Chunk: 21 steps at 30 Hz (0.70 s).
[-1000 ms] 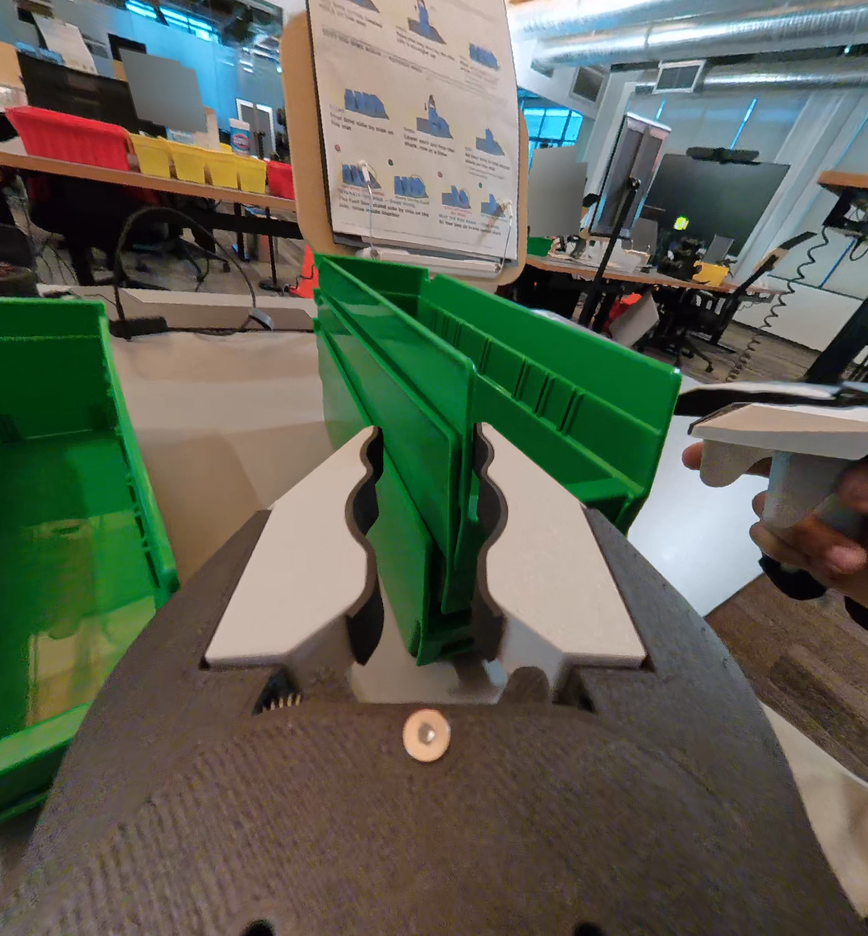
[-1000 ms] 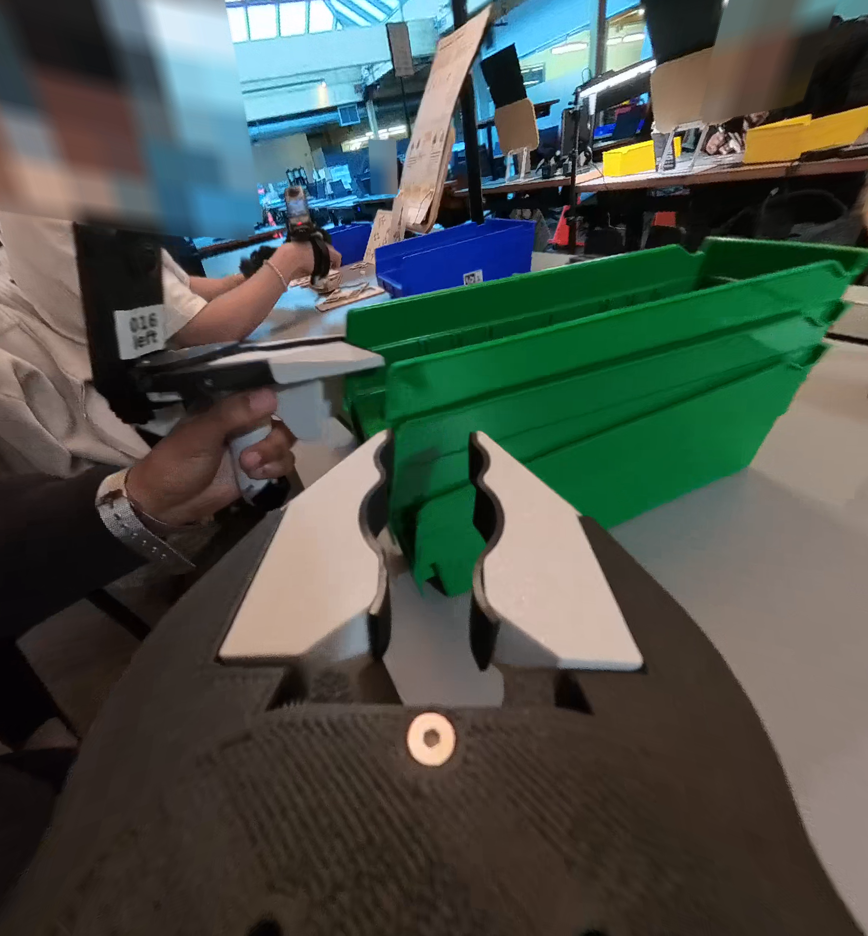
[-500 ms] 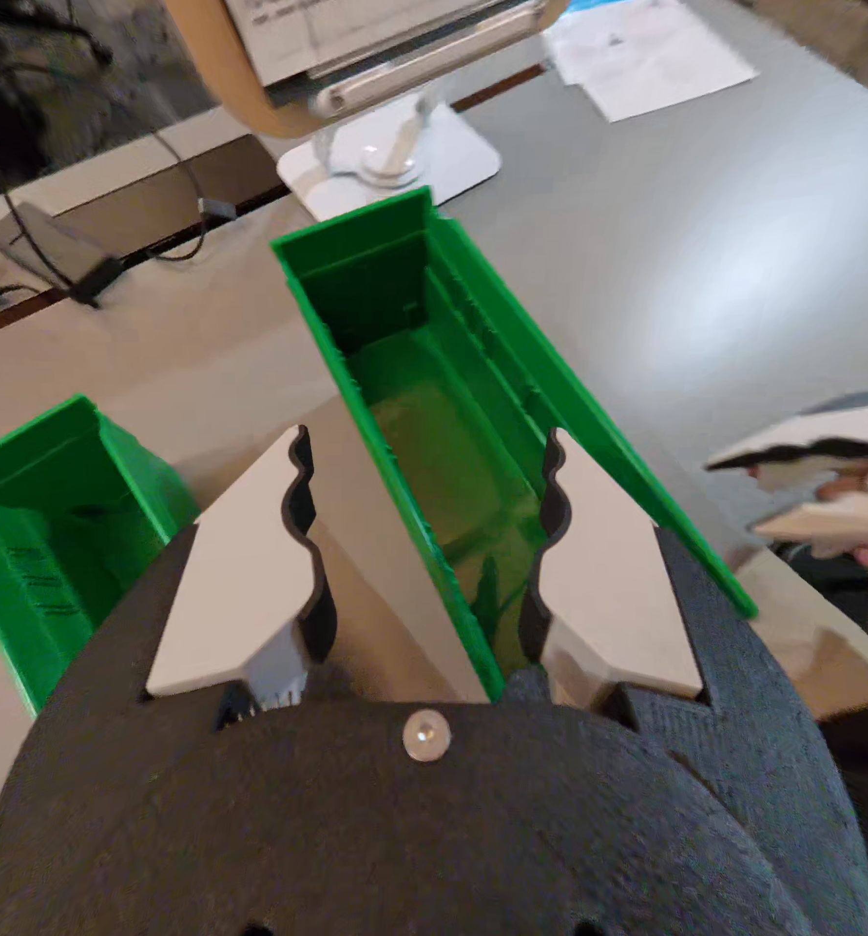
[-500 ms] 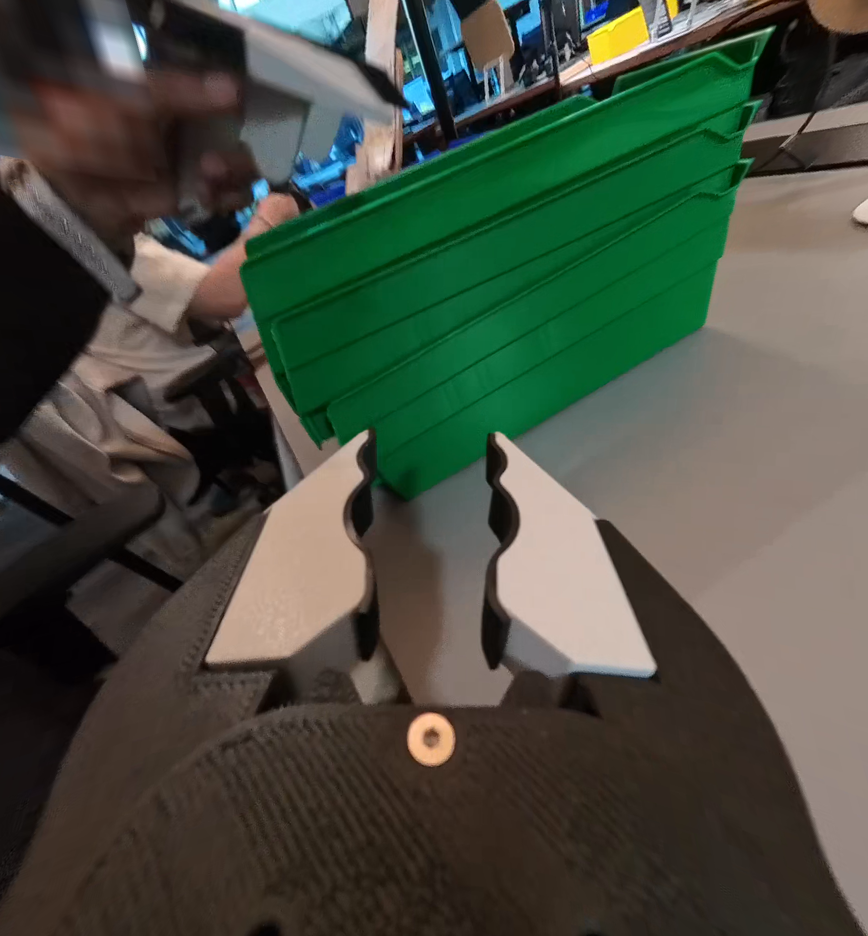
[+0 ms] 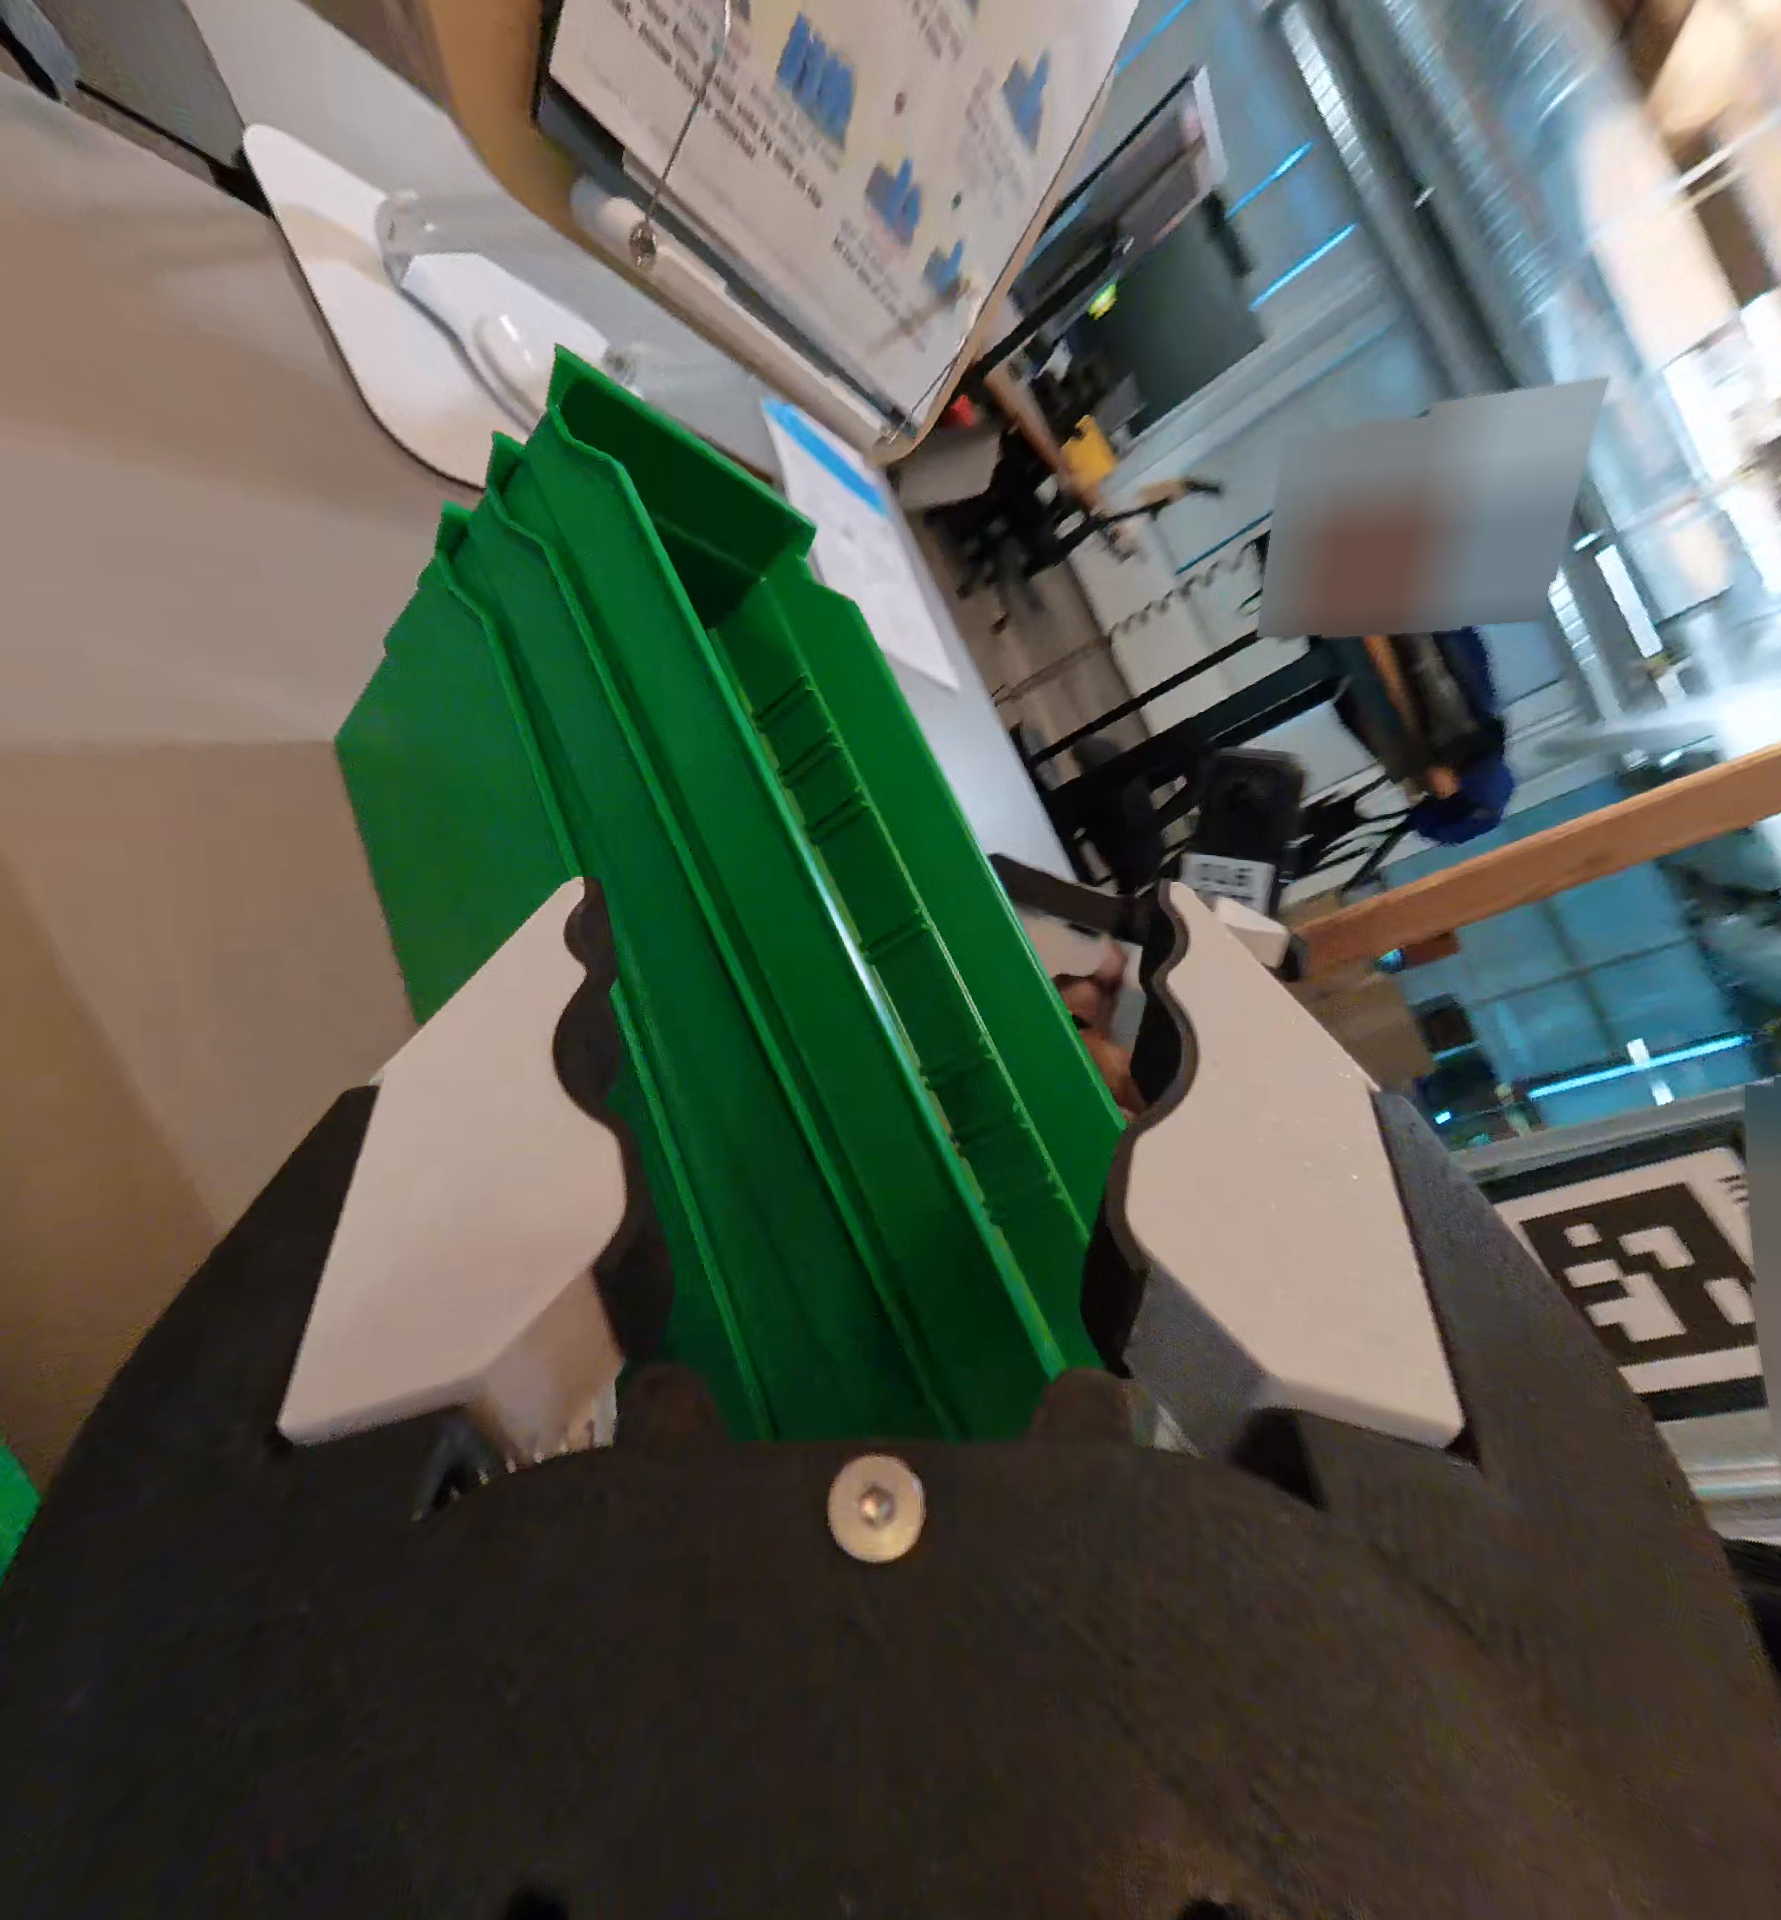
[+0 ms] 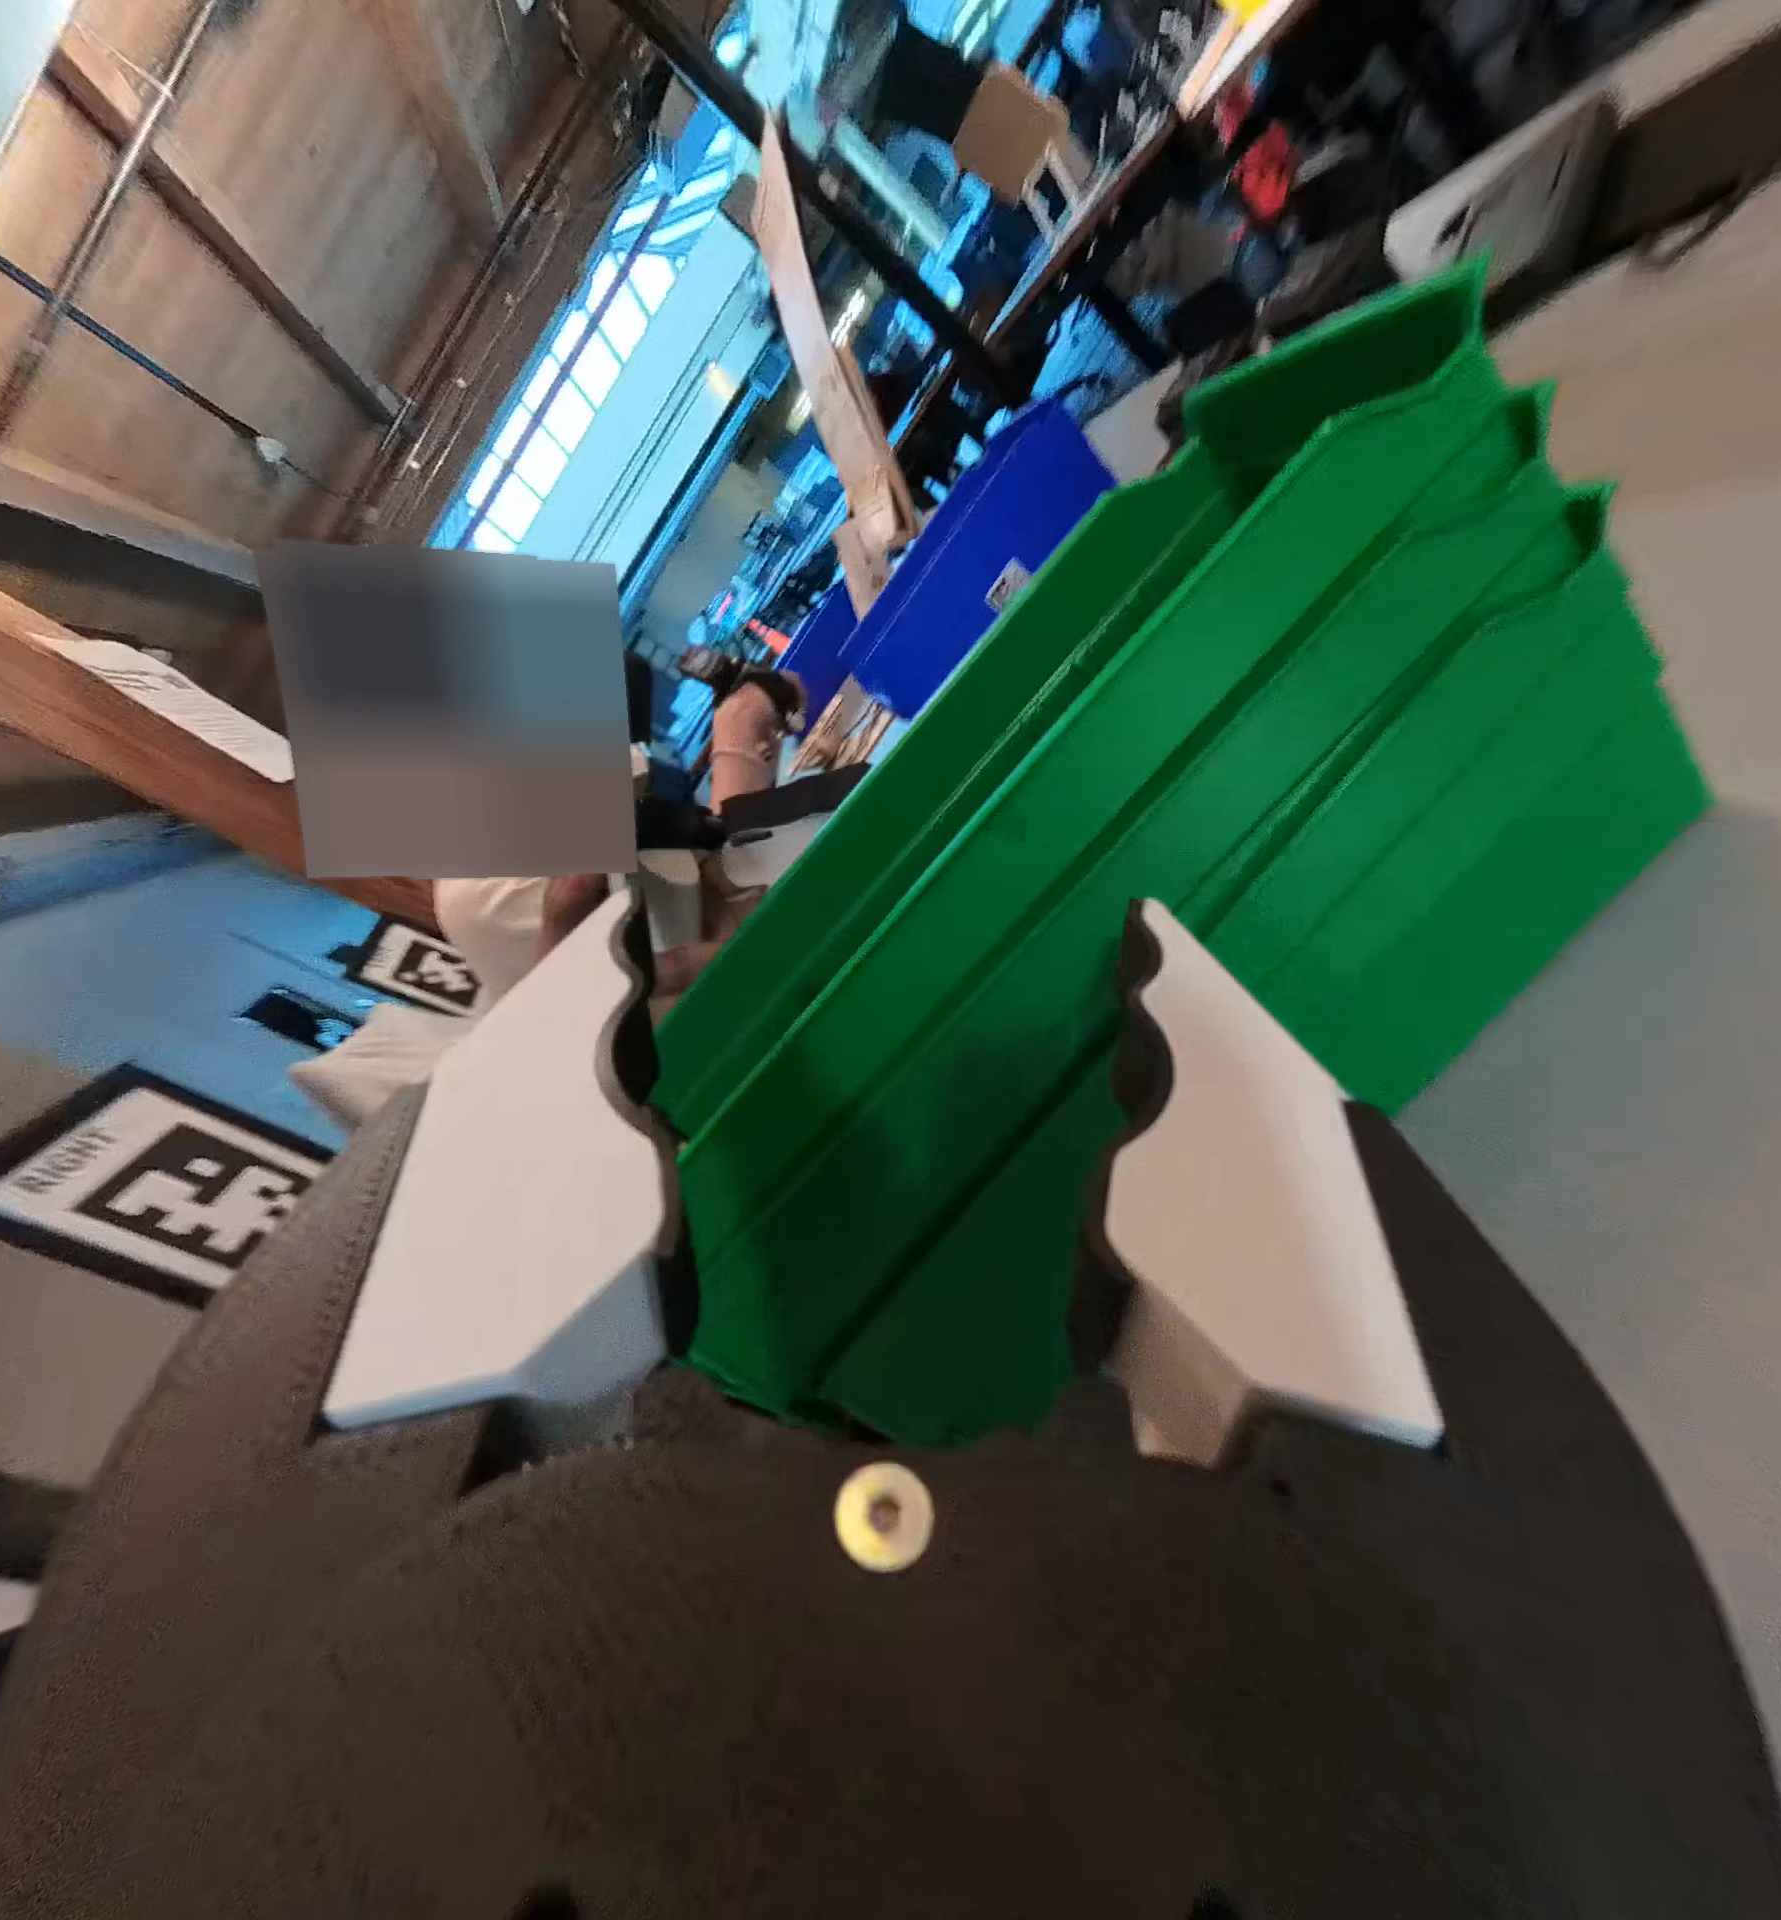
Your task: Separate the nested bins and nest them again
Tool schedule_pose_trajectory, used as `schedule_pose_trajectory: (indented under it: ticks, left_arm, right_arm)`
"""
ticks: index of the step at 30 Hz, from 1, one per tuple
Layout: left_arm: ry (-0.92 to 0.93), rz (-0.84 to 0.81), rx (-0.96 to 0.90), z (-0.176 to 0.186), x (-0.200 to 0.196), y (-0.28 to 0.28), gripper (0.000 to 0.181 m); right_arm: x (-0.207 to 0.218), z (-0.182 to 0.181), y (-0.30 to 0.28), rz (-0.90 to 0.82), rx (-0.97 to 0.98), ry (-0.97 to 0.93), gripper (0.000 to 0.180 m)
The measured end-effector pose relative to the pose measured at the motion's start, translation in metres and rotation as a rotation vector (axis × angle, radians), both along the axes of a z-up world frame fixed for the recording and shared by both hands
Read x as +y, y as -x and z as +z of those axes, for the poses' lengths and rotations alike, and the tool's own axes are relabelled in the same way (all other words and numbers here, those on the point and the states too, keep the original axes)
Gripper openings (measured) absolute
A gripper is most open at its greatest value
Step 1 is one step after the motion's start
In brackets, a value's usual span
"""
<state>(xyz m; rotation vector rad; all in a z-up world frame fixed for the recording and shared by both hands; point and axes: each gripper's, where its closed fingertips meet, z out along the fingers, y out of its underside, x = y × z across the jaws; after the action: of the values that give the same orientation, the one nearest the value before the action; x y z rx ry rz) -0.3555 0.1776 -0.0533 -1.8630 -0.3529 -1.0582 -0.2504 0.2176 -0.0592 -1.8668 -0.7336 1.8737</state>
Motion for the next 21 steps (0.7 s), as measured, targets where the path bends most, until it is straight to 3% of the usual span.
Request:
schedule_pose_trajectory:
  ticks: [3, 5, 9, 12, 21]
  left_arm:
    - [-0.009, 0.024, -0.077, -0.010, -0.004, 0.009, 0.081]
    - [0.030, -0.052, -0.098, -0.017, -0.005, 0.000, 0.081]
    - [0.055, -0.122, -0.036, -0.028, -0.003, -0.018, 0.072]
    - [0.056, -0.118, -0.013, -0.032, 0.001, -0.020, 0.053]
    - [0.058, -0.064, 0.113, -0.031, -0.003, -0.015, 0.040]
  right_arm:
    - [-0.005, -0.018, 0.013, 0.053, -0.063, 0.060, 0.090]
    - [-0.007, -0.031, 0.017, 0.058, -0.121, 0.052, 0.087]
    - [-0.015, -0.036, 0.022, 0.084, -0.118, 0.060, 0.069]
    - [-0.015, -0.036, 0.025, 0.091, -0.129, 0.036, 0.072]
    - [-0.017, -0.031, 0.029, 0.084, -0.139, -0.043, 0.066]
